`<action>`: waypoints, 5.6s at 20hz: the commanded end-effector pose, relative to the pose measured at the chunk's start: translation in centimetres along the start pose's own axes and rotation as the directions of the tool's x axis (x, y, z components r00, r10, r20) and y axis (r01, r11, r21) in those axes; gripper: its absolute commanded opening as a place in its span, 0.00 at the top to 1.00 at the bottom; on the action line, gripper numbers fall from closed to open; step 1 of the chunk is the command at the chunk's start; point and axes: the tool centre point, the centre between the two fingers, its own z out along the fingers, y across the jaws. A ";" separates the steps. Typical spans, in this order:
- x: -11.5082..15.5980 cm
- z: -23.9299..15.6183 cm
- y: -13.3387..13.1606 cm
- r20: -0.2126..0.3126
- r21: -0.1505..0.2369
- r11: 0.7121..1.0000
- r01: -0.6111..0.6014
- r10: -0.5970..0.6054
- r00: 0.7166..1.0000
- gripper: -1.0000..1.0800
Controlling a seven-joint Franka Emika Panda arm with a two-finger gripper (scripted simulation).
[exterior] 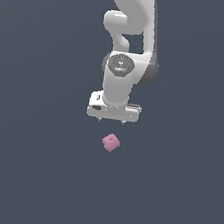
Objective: Pick up the object and move it to a goal position.
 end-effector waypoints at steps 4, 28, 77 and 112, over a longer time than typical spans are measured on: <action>0.0 0.0 -0.2 0.002 0.003 1.000 0.005 -0.006 1.000 0.04; 1.2 0.8 -1.1 -0.007 0.011 0.983 0.185 -0.185 0.983 0.04; 6.0 9.6 -1.2 -0.060 -0.041 0.765 0.643 -0.644 0.763 1.00; 10.8 -8.5 -2.0 -0.061 -0.040 0.764 0.643 -0.645 0.762 1.00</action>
